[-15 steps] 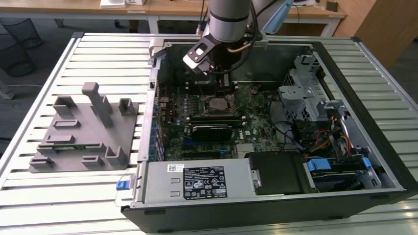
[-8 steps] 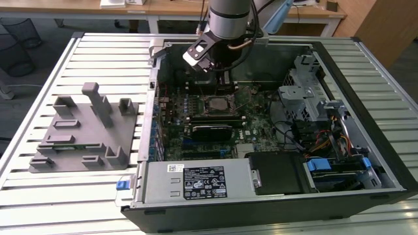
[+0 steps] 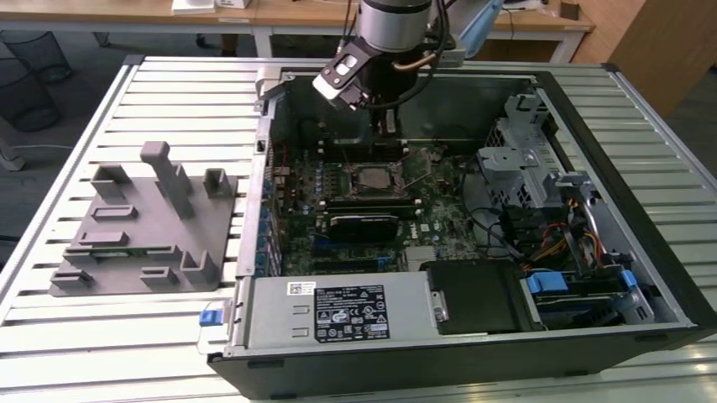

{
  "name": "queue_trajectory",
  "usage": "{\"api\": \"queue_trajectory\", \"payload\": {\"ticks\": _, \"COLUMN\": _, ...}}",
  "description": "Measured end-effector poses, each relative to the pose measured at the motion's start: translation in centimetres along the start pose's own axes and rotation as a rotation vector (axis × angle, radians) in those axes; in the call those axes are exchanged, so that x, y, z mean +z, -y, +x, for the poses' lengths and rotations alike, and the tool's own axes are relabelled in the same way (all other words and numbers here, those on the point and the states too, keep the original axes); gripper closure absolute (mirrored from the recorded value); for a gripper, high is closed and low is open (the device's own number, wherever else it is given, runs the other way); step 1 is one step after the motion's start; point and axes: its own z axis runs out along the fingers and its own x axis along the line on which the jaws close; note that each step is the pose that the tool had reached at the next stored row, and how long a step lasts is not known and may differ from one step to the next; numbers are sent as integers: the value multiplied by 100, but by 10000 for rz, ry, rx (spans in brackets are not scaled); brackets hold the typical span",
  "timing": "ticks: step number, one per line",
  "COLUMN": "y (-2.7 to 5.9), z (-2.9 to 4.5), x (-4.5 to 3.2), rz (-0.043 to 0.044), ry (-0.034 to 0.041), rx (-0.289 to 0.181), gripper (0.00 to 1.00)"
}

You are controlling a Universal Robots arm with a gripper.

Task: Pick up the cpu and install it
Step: 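Close the cpu cover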

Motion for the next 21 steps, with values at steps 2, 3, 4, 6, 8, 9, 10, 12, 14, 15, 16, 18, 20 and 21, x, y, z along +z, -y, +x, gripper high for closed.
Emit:
{"api": "queue_trajectory", "payload": {"ticks": 2, "y": 0, "z": 0, "x": -55, "rz": 2, "ry": -2, "rx": 0, "gripper": 89}}
{"api": "queue_trajectory", "payload": {"ticks": 3, "y": -1, "z": -1, "x": -82, "rz": 6, "ry": -1, "rx": 0, "gripper": 89}}
{"api": "queue_trajectory", "payload": {"ticks": 4, "y": -1, "z": -1, "x": -102, "rz": 9, "ry": -1, "rx": 0, "gripper": 89}}
{"api": "queue_trajectory", "payload": {"ticks": 6, "y": -1, "z": -11, "x": -106, "rz": 19, "ry": -1, "rx": -2, "gripper": 89}}
{"api": "queue_trajectory", "payload": {"ticks": 8, "y": 1, "z": -48, "x": -104, "rz": 22, "ry": 1, "rx": 1, "gripper": 89}}
{"api": "queue_trajectory", "payload": {"ticks": 9, "y": 2, "z": -68, "x": -103, "rz": 22, "ry": 2, "rx": 1, "gripper": 89}}
{"api": "queue_trajectory", "payload": {"ticks": 10, "y": 2, "z": -95, "x": -101, "rz": 22, "ry": 3, "rx": 1, "gripper": 89}}
{"api": "queue_trajectory", "payload": {"ticks": 12, "y": 4, "z": -147, "x": -92, "rz": 23, "ry": 2, "rx": 1, "gripper": 89}}
{"api": "queue_trajectory", "payload": {"ticks": 14, "y": -15, "z": -154, "x": -79, "rz": 21, "ry": 1, "rx": 1, "gripper": 89}}
{"api": "queue_trajectory", "payload": {"ticks": 15, "y": -40, "z": -155, "x": -76, "rz": 25, "ry": 3, "rx": 1, "gripper": 89}}
{"api": "queue_trajectory", "payload": {"ticks": 16, "y": -80, "z": -156, "x": -73, "rz": 30, "ry": 2, "rx": 0, "gripper": 89}}
{"api": "queue_trajectory", "payload": {"ticks": 18, "y": -170, "z": -160, "x": -68, "rz": 39, "ry": 2, "rx": -4, "gripper": 89}}
{"api": "queue_trajectory", "payload": {"ticks": 20, "y": -240, "z": -162, "x": -60, "rz": 39, "ry": 1, "rx": -7, "gripper": 89}}
{"api": "queue_trajectory", "payload": {"ticks": 21, "y": -265, "z": -163, "x": -57, "rz": 40, "ry": 2, "rx": -6, "gripper": 89}}
